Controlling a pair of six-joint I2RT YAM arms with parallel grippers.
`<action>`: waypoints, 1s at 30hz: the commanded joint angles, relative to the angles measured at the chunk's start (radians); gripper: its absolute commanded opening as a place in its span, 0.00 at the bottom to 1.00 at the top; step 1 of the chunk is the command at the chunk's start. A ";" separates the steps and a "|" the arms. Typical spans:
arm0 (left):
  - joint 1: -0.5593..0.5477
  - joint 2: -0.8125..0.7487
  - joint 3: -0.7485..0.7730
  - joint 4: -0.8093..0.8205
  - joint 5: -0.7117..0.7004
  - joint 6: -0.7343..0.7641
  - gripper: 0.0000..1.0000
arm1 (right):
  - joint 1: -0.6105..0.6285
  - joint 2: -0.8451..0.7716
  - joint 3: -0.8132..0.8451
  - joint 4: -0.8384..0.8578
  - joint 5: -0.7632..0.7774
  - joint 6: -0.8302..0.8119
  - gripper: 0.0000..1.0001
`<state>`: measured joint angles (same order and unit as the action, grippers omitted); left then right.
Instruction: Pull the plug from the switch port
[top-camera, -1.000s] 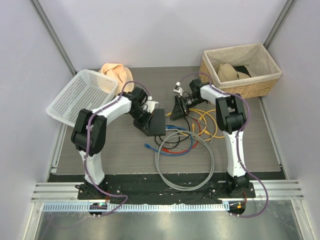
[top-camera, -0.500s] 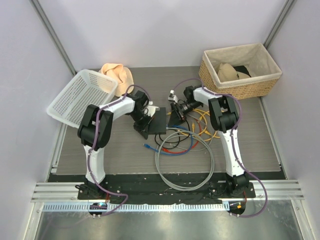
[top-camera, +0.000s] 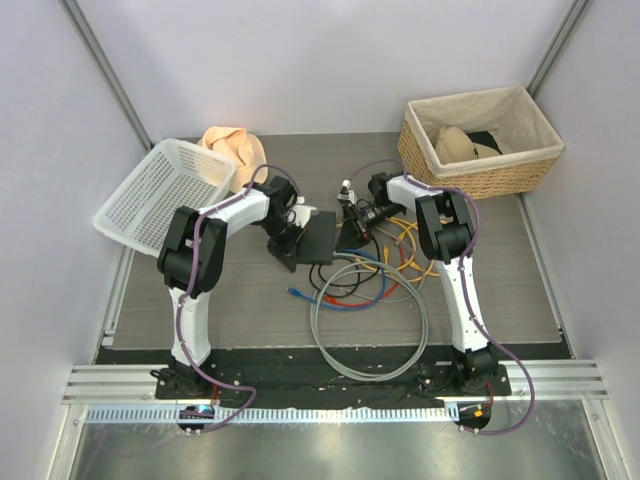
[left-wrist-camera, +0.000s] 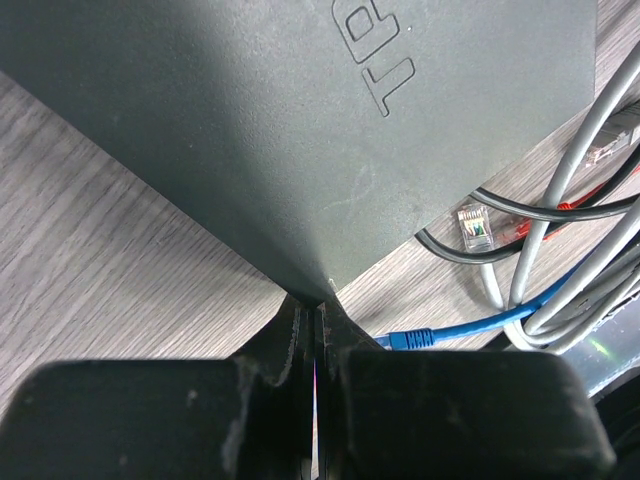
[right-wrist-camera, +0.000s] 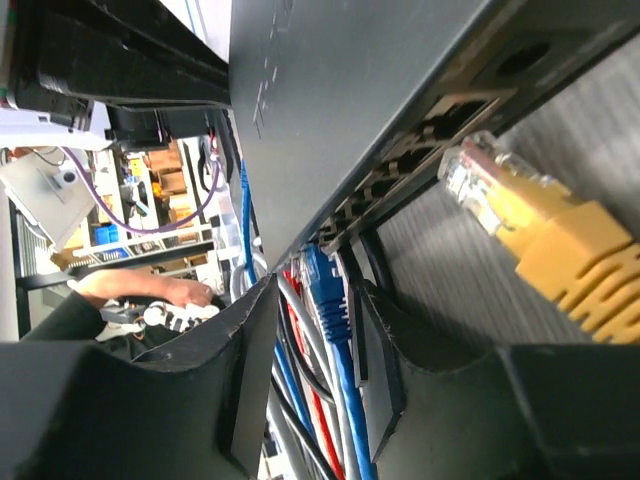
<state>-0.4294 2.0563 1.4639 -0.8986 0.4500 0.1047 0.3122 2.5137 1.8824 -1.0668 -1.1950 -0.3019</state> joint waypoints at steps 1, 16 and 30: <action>0.004 -0.005 0.004 0.020 0.001 -0.014 0.00 | -0.004 0.028 0.001 0.140 0.084 0.102 0.43; 0.004 -0.007 0.012 0.018 -0.019 -0.007 0.00 | 0.002 0.040 0.004 0.228 0.071 0.178 0.38; 0.004 -0.009 0.019 0.000 -0.034 0.012 0.00 | -0.012 0.073 0.046 0.018 0.064 -0.065 0.39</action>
<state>-0.4297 2.0563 1.4628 -0.8967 0.4328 0.0933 0.3054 2.5378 1.9125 -0.9741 -1.2293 -0.2420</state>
